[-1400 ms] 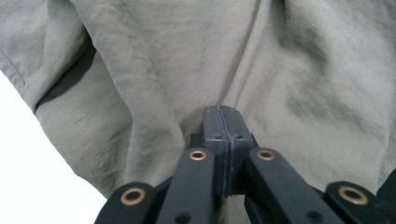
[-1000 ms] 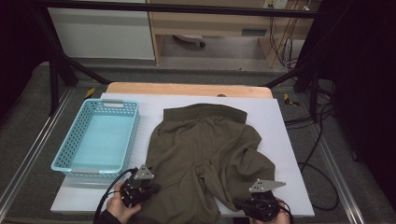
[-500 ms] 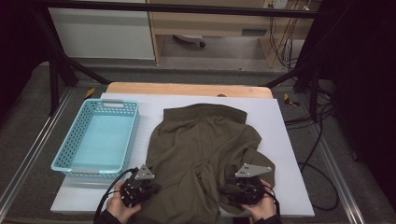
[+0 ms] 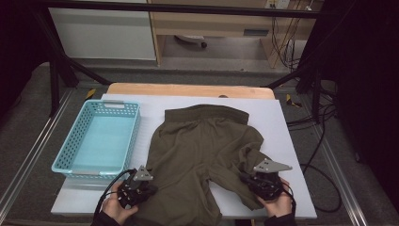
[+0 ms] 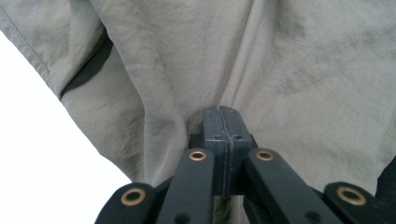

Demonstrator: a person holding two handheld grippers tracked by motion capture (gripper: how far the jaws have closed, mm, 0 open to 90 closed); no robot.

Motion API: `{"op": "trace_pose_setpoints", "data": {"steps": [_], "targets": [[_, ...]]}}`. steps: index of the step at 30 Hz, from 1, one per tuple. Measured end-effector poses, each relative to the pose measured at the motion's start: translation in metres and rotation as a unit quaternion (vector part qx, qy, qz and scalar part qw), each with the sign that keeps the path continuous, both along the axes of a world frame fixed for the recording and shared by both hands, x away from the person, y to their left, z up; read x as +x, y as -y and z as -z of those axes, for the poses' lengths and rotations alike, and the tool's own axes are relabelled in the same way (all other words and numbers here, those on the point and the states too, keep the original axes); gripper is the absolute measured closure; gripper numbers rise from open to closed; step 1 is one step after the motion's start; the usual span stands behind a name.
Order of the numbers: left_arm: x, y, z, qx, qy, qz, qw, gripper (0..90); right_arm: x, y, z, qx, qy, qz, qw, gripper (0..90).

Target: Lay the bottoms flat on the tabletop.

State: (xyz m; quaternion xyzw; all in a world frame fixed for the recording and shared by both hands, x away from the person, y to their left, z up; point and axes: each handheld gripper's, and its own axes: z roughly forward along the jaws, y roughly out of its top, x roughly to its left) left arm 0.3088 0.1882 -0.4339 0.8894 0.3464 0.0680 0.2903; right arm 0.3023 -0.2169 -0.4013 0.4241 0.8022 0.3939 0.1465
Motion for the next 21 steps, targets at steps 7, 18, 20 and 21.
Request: {"op": "trace_pose_setpoints", "data": {"steps": [7, 18, 20, 21], "targets": [[0.001, 0.0, 0.001, -0.001, -0.001, 0.0, 1.0, 89.5, 0.004, -0.004, 0.009, -0.016, -0.027, -0.018, 0.9994, 88.1], [0.001, 0.0, 0.001, -0.003, -0.001, 0.0, 1.0, 89.4, 0.018, -0.011, 0.024, -0.005, -0.009, -0.003, 0.9999, 57.3], [0.001, 0.0, 0.001, -0.002, 0.0, 0.0, 1.0, 89.4, 0.008, -0.008, 0.012, 0.007, 0.015, -0.012, 0.9998, 48.1], [0.001, 0.0, 0.001, -0.002, 0.0, -0.001, 1.0, 89.4, 0.004, -0.008, 0.007, 0.008, 0.025, -0.02, 0.9994, 46.7]]}}
